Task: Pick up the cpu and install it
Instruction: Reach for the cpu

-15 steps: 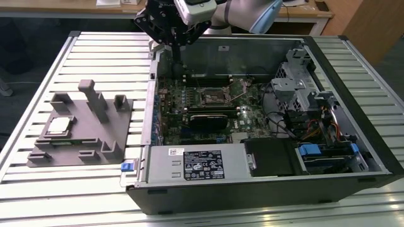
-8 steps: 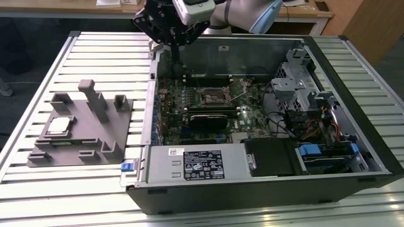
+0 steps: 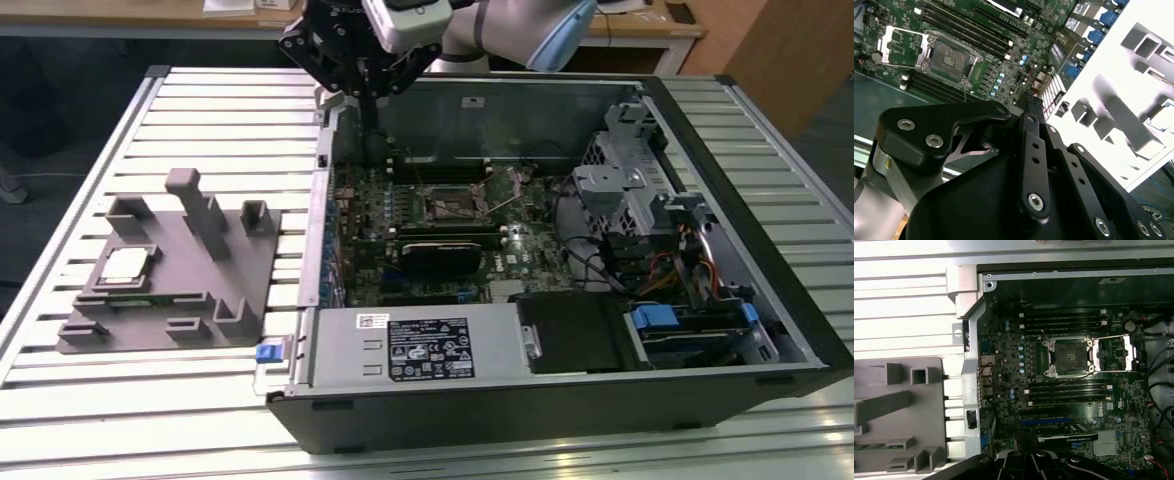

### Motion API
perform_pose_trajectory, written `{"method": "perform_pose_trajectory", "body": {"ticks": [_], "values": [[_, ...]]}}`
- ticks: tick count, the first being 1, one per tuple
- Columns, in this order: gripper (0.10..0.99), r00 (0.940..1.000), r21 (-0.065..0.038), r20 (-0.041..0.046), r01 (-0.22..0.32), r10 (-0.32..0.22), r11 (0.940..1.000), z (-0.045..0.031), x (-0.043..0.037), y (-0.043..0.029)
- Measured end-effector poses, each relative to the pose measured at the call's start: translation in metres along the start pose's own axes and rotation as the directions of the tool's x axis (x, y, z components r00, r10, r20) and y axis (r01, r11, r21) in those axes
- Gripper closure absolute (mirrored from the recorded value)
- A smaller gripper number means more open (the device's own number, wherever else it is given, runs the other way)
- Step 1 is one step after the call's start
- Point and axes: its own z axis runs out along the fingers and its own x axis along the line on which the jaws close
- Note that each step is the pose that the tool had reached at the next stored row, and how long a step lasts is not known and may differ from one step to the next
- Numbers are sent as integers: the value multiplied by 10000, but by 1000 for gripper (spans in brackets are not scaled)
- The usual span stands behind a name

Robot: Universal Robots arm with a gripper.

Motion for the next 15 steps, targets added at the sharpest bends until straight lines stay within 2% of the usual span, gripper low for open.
{"method": "perform_pose_trajectory", "body": {"ticks": [15], "values": [[980,10000,-1,0,0,0,10000,-2,65,-5]]}}
